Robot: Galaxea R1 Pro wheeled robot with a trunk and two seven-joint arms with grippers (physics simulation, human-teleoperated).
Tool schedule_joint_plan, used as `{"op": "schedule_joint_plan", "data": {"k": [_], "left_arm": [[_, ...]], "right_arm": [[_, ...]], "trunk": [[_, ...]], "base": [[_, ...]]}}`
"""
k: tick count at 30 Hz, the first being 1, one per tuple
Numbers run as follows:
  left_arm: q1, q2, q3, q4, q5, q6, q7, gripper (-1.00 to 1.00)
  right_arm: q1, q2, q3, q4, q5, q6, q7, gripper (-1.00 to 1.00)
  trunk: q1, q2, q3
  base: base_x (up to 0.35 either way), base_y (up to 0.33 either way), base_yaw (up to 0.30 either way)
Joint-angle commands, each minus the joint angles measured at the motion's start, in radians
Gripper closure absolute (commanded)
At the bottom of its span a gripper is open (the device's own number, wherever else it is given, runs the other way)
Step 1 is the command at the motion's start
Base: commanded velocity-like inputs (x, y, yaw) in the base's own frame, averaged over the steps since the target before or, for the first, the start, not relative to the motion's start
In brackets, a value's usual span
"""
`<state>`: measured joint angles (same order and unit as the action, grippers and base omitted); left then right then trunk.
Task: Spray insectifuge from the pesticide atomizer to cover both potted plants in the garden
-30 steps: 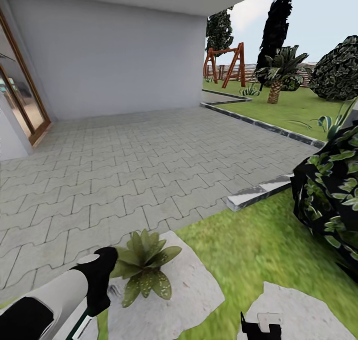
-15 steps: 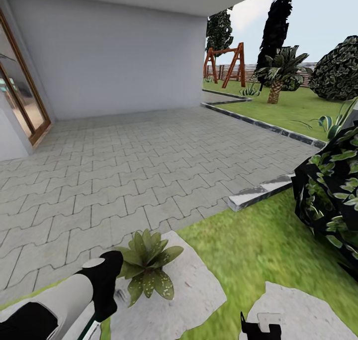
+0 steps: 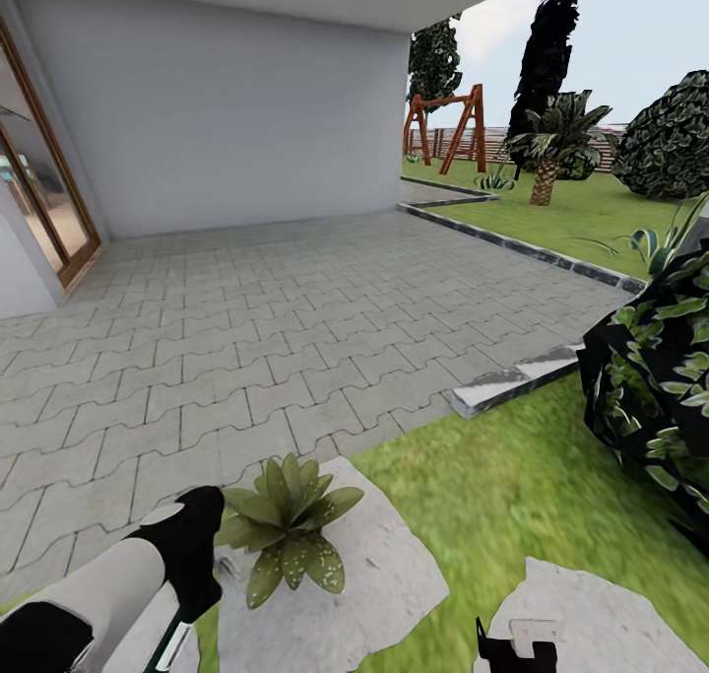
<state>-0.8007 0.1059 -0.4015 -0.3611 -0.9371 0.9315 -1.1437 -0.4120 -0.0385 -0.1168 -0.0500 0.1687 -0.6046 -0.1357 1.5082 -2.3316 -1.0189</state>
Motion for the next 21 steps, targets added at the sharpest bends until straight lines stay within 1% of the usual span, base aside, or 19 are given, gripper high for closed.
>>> {"op": "schedule_joint_plan", "data": {"k": [1,2,4,6,10,12,15,17,21], "left_arm": [[0.0,-0.003,0.009,-0.002,-0.01,0.004,-0.01,1.0],[0.0,-0.008,0.019,-0.002,-0.009,0.003,-0.01,1.0],[0.0,-0.018,0.023,-0.002,-0.01,0.003,-0.01,1.0],[0.0,-0.021,0.023,-0.001,-0.01,0.002,-0.01,1.0],[0.001,-0.021,0.021,0.008,-0.019,0.001,-0.01,1.0],[0.002,-0.017,0.02,0.012,-0.022,0.001,-0.01,1.0],[0.011,-0.018,0.018,0.013,-0.024,0.0,-0.01,1.0],[0.015,-0.018,0.017,0.013,-0.024,0.0,-0.01,1.0],[0.021,-0.018,0.016,0.013,-0.025,0.0,-0.01,1.0]], "right_arm": [[-0.001,0.0,-0.007,0.001,0.011,-0.003,-0.004,-1.0],[-0.001,0.0,-0.007,0.001,0.011,-0.003,-0.004,-1.0],[-0.001,0.0,-0.007,0.001,0.011,-0.003,-0.004,-1.0],[-0.001,0.0,-0.007,0.001,0.011,-0.003,-0.004,-1.0],[-0.001,0.0,-0.007,0.001,0.011,-0.003,-0.004,-1.0],[-0.001,0.0,-0.007,0.001,0.011,-0.003,-0.004,-1.0],[-0.001,0.0,-0.007,0.001,0.011,-0.003,-0.004,-1.0],[-0.001,0.0,-0.007,0.001,0.01,-0.003,-0.004,-1.0],[-0.001,0.0,-0.007,0.001,0.011,-0.003,-0.004,-1.0]], "trunk": [[0.0,0.0,-0.001],[0.0,0.0,-0.001],[0.0,0.0,-0.001],[0.0,0.0,-0.001],[0.0,0.0,-0.001],[0.0,0.0,-0.001],[0.0,0.0,-0.001],[0.0,0.0,-0.001],[0.0,0.0,-0.001]], "base": [[0.0,0.0,0.0],[0.0,0.0,0.0],[0.0,0.0,0.0],[0.0,0.0,0.0],[0.023,0.011,0.0],[0.218,0.133,0.0],[0.205,0.13,-0.006],[0.054,0.036,-0.159],[0.012,0.008,-0.269]]}}
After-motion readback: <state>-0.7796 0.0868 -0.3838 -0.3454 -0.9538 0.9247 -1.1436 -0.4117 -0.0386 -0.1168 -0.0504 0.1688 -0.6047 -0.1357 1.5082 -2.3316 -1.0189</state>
